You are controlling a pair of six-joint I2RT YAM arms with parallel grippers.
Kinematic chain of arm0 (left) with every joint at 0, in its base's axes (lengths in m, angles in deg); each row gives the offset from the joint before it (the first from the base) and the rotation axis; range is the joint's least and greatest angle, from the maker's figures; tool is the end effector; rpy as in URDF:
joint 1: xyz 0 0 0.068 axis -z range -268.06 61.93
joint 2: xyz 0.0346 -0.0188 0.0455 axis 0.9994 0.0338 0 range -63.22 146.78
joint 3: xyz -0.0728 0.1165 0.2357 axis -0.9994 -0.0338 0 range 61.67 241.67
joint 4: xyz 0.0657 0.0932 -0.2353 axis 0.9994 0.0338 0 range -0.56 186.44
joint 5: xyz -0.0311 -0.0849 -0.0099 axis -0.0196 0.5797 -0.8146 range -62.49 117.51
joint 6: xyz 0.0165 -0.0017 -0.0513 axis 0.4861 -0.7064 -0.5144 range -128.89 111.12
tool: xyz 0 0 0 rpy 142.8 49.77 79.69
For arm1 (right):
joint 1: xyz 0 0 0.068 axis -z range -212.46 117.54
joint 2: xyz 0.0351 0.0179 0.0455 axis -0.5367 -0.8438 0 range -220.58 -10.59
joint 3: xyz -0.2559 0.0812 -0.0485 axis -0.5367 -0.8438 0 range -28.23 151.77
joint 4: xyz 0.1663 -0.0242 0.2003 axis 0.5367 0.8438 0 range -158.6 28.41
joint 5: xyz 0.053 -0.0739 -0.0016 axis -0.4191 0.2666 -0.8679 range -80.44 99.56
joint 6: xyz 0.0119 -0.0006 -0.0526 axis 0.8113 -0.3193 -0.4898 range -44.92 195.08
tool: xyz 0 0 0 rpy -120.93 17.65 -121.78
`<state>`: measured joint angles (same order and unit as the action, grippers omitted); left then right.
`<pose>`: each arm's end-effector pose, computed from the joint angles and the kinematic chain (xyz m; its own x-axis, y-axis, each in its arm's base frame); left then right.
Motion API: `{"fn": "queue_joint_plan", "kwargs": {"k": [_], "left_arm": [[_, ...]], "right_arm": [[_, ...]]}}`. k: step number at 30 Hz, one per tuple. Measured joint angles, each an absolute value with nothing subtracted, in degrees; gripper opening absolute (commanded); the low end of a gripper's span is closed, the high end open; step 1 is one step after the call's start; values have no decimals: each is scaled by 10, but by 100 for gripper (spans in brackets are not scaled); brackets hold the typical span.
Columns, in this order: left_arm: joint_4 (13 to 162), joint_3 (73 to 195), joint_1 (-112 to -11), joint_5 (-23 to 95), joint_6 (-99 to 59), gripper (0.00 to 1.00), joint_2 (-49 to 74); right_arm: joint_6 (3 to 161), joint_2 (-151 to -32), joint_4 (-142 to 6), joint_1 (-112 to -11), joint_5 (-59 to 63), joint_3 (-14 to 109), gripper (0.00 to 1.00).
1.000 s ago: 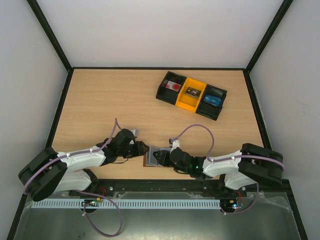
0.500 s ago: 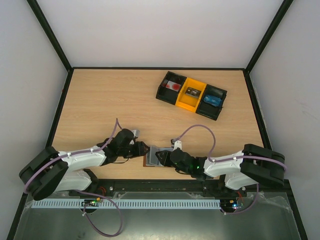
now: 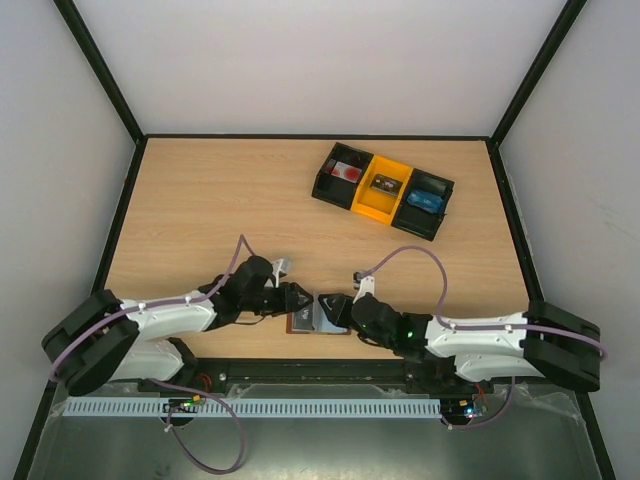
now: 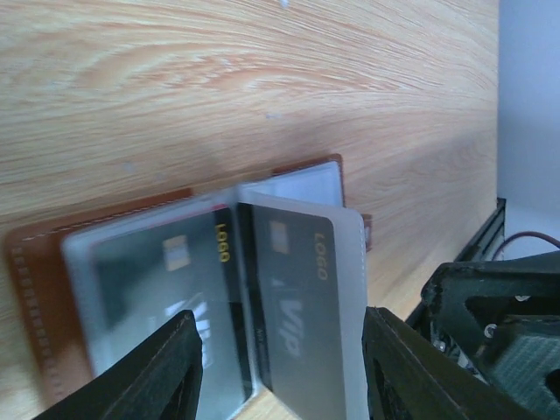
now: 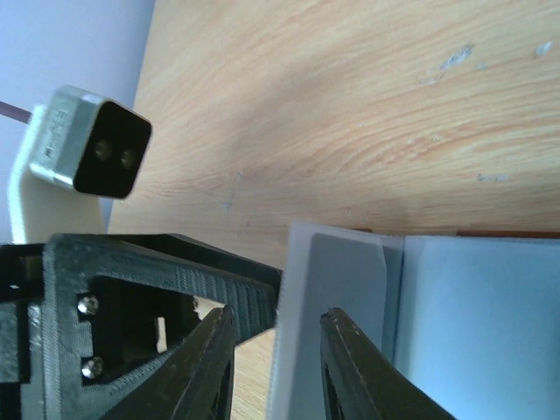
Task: Take the credit cards out of the card holder
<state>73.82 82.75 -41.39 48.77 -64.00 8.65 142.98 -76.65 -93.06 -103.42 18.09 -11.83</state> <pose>0.1463 -0.1739 0.1508 -0.9490 -0.1081 -0.2962 0.1798 0.5861 -0.7900 0.0755 0.2025 0.1604 -0.8778 0.2651 -0.3989 -0.2065 0.5420 0.8146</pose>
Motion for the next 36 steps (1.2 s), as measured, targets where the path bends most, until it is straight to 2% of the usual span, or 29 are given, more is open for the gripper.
{"fn": "queue_joint_plan", "kwargs": {"k": [9, 21, 26, 31, 36], "left_arm": [[697, 858, -386, 515, -655, 51, 136], [629, 857, -385, 526, -670, 49, 200], [629, 856, -385, 521, -670, 49, 203], [645, 854, -385, 499, -667, 47, 199], [652, 846, -389, 489, -662, 45, 195]], "right_arm": [[1426, -667, -856, -1034, 210, -120, 33], [1421, -634, -769, -1034, 235, -124, 33], [1421, -638, -768, -1034, 236, -126, 26], [1421, -692, -771, -1034, 223, -126, 19], [1424, -750, -793, -1034, 198, -126, 16]]}}
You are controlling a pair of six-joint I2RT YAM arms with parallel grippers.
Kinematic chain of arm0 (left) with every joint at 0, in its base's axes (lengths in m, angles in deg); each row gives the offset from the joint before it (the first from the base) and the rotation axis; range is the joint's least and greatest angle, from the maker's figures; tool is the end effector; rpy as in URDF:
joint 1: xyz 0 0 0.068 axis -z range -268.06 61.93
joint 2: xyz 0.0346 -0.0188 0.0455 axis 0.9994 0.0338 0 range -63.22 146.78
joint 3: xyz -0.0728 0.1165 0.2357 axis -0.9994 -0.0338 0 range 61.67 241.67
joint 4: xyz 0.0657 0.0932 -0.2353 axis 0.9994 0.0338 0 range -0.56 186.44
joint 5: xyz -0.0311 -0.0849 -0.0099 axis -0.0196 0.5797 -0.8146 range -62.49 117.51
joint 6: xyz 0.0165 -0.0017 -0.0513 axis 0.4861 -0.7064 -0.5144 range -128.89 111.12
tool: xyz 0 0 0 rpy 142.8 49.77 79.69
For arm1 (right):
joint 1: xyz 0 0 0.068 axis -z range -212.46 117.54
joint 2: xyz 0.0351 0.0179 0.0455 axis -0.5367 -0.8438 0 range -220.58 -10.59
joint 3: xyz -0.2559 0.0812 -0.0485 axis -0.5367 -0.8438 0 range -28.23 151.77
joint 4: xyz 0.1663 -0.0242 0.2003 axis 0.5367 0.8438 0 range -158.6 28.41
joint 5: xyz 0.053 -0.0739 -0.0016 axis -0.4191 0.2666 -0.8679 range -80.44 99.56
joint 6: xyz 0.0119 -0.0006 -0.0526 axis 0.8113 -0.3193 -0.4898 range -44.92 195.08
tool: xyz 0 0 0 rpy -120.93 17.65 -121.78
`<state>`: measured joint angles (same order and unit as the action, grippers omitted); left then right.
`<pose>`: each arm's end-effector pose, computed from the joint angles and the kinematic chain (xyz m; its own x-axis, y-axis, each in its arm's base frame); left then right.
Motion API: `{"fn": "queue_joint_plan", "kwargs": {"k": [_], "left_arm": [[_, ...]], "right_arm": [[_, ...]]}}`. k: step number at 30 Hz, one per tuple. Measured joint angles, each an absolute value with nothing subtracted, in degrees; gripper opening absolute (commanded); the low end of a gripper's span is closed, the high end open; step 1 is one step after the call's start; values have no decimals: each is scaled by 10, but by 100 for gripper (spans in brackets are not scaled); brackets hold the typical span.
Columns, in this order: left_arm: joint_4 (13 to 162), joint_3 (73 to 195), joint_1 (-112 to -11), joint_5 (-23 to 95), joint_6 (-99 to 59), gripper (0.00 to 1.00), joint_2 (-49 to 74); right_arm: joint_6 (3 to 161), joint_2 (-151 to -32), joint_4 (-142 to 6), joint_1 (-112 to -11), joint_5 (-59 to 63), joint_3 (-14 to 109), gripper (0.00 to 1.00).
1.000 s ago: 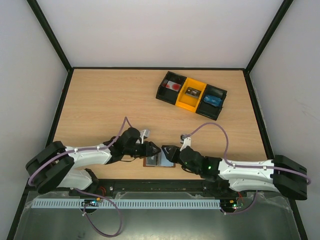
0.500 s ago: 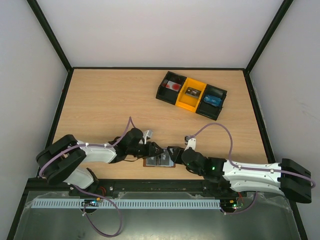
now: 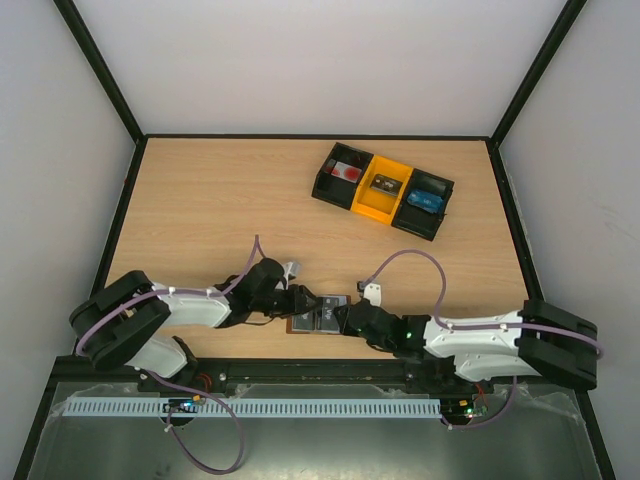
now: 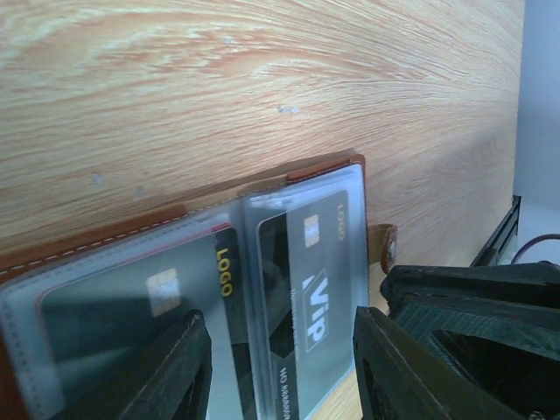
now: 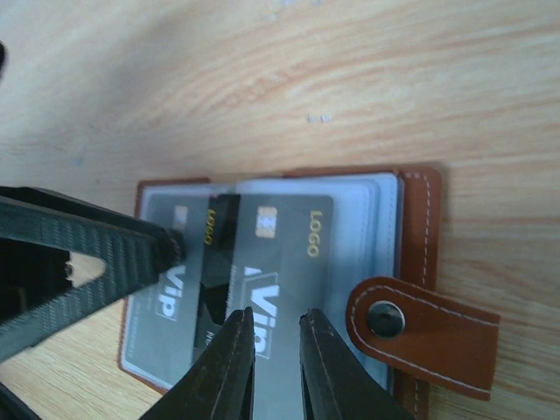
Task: Take the credit cards out of the card holder
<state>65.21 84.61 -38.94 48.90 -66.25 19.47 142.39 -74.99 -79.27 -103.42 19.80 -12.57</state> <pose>0.1531 -0.1968 0.1317 -0.9615 -0.0873 -0.2605 0.1642 0.5775 -0.7997 0.0707 0.1856 0.1397 -0.8937 0.1935 -0.4048 -0.1556 0.7127 0.6841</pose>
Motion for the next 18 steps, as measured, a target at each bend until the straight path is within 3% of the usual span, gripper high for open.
{"fn": "queue_joint_plan", "kwargs": {"k": [10, 18], "left_arm": [[651, 840, -395, 487, -656, 43, 195], [640, 838, -396, 489, -658, 27, 204]], "right_arm": [[1434, -837, -851, -1034, 169, -125, 11], [1439, -869, -900, -1034, 166, -125, 9]]}}
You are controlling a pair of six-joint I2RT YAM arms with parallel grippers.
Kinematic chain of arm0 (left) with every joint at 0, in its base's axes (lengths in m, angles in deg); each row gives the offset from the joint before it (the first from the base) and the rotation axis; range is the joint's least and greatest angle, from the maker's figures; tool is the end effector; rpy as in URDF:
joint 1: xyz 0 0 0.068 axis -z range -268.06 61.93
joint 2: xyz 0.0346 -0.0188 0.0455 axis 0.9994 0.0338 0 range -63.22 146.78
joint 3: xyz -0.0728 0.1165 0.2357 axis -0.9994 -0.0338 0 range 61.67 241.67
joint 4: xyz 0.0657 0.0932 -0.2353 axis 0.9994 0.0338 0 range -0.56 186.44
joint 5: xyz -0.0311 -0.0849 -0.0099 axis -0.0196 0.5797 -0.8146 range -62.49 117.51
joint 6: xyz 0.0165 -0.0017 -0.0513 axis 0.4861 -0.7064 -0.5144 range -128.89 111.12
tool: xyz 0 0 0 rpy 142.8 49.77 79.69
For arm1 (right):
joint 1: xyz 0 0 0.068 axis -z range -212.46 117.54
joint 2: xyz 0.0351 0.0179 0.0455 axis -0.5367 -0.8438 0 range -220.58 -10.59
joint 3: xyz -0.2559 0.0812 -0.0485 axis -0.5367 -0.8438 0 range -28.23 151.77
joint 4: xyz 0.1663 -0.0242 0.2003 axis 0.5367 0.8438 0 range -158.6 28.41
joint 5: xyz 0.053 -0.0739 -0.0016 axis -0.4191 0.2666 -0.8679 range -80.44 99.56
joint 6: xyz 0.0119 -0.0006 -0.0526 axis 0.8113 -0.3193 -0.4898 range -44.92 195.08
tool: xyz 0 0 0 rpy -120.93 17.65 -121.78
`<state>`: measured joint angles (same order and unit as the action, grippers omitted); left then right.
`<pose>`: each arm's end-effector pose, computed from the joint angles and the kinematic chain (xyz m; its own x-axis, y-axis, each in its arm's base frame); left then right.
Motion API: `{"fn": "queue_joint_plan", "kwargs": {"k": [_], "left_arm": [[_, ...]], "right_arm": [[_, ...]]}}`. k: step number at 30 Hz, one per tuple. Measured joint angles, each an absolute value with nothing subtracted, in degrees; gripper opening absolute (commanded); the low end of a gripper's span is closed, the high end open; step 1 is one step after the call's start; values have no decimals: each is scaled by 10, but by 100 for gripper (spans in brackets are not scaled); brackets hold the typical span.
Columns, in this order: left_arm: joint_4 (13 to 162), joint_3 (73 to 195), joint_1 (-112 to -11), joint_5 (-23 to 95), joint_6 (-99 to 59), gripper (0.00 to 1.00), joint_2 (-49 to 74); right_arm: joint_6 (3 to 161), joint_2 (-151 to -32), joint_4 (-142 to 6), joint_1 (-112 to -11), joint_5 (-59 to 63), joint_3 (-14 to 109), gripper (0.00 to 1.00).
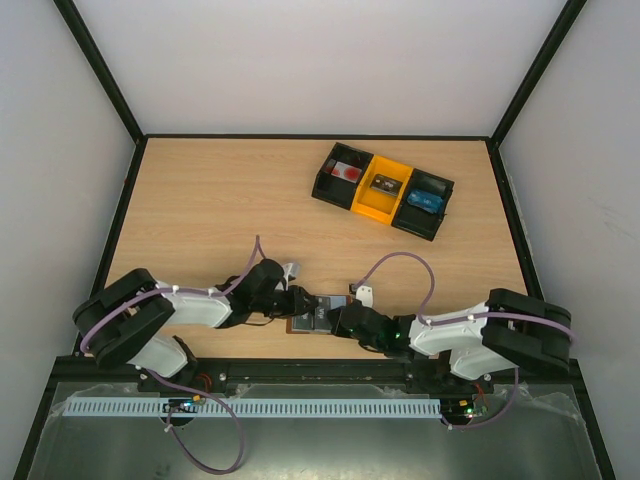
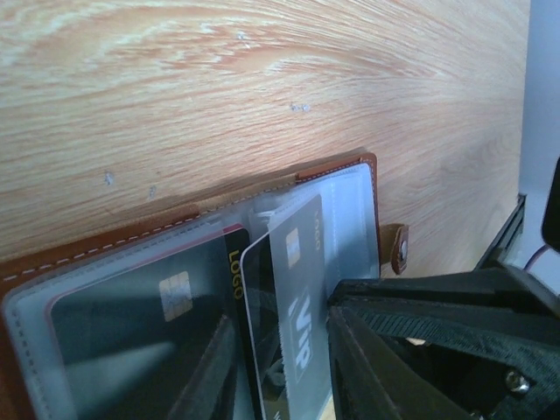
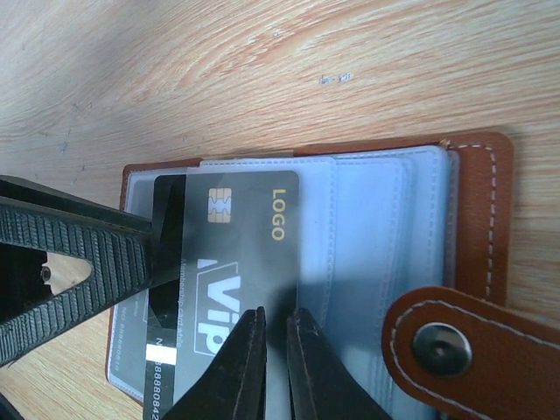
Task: Take the credit cards out of the card holder
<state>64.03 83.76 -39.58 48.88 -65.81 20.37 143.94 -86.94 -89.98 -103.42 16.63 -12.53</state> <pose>0.1539 -0.1934 0.1261 -0.9609 -0.0919 -0.2612 0.1599 0.5861 -0.7943 0.0742 0.2016 0.1167 -0.9204 0.1703 -0.3519 -0.1345 0.7073 0.6940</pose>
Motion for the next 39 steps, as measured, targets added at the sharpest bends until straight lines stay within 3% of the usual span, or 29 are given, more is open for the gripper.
{"fn": "queue_joint_plan", "kwargs": {"k": [7, 39], "left_arm": [[607, 825, -400, 503, -667, 3, 214], [549, 789, -427, 546, -677, 3, 191]], "right_arm": [[1446, -879, -916, -1034, 166, -125, 9], [1450, -797, -863, -1034, 190, -134, 12]]}}
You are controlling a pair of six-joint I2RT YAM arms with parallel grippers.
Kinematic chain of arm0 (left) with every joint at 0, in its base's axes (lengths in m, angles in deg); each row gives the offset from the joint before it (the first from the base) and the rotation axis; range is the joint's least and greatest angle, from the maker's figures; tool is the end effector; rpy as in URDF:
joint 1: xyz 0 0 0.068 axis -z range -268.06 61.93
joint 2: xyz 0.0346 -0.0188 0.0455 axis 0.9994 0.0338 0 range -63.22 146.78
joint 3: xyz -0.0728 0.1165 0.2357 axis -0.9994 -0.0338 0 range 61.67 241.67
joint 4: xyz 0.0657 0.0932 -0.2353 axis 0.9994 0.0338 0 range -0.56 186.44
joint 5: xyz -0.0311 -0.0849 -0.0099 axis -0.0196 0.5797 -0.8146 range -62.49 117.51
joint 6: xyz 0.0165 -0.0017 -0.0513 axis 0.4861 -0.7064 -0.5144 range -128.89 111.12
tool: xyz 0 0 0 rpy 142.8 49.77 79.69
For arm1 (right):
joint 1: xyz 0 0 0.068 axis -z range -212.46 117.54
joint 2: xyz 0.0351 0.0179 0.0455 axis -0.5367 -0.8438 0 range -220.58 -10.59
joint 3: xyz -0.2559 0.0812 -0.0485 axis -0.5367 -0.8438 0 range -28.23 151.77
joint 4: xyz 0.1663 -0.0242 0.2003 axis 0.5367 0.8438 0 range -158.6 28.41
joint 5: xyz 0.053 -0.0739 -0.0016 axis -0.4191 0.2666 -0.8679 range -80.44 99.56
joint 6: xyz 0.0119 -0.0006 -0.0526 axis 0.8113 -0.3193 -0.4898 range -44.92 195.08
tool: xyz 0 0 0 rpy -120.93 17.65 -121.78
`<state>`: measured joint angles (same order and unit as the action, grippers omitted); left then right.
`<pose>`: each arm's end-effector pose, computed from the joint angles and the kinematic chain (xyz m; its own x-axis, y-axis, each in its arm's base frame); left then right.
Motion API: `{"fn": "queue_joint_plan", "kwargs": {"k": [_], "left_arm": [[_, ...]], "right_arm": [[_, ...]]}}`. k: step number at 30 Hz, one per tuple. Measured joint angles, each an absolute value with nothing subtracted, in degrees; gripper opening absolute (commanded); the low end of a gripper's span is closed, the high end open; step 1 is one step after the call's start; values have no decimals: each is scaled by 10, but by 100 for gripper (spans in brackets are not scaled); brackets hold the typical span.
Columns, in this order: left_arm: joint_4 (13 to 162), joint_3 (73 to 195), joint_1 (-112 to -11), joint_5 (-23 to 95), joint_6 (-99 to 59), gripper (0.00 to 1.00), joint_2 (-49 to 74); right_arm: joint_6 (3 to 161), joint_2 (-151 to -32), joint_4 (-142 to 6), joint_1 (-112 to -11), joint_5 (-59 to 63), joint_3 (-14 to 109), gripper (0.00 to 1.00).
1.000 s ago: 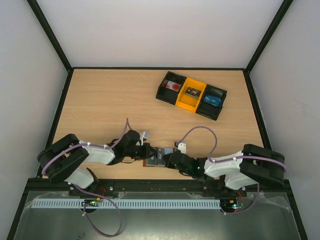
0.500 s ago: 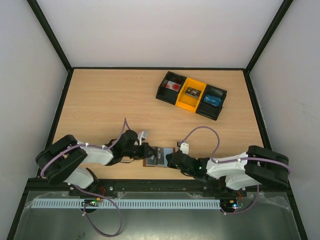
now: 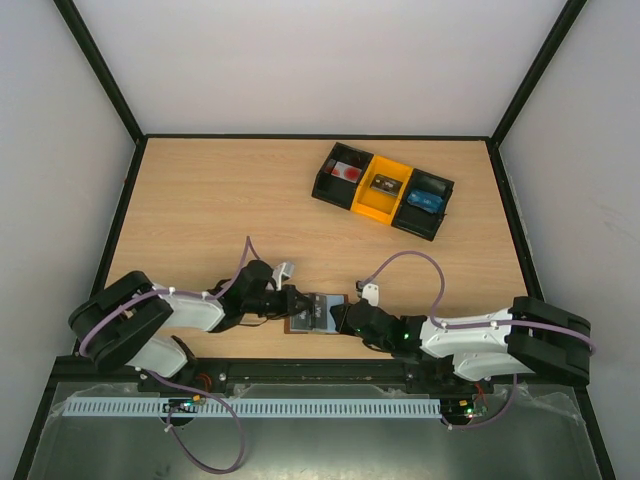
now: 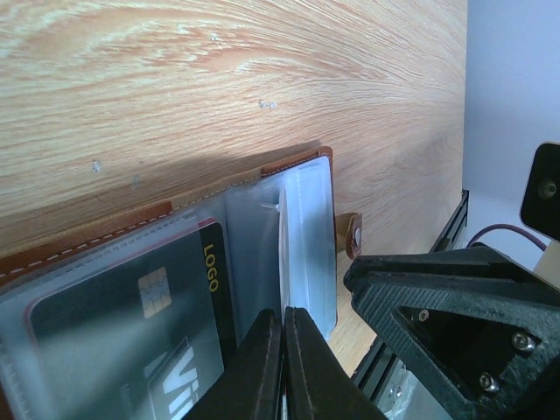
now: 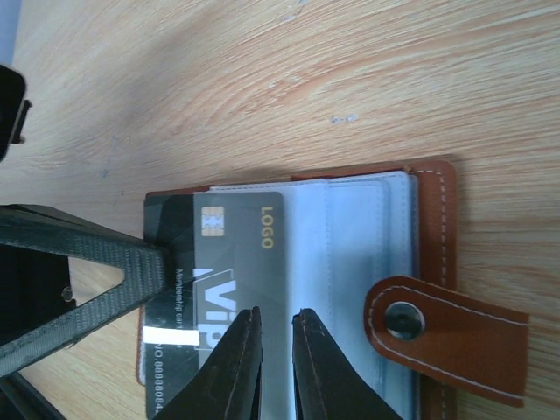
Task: Take the credit cards out of the card holder
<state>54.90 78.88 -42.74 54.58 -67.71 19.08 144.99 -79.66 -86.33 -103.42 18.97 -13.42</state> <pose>0.1525 -0.1773 0.1245 -0.9625 -0.1102 -0.2479 0.1646 0.4890 -0.8566 0.0724 0.1921 0.1313 -0.9023 0.2257 -0.3674 -0.1232 0.6817 0.7212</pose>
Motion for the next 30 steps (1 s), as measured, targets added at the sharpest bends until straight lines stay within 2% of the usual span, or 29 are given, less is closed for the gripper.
{"fn": "queue_joint_plan", "kwargs": {"k": [21, 30], "left_arm": [[516, 809, -411, 548, -689, 3, 252], [544, 816, -410, 533, -675, 3, 246]], "right_arm": [[1446, -854, -894, -1034, 167, -130, 13], [1452, -867, -882, -1034, 173, -118, 12]]}}
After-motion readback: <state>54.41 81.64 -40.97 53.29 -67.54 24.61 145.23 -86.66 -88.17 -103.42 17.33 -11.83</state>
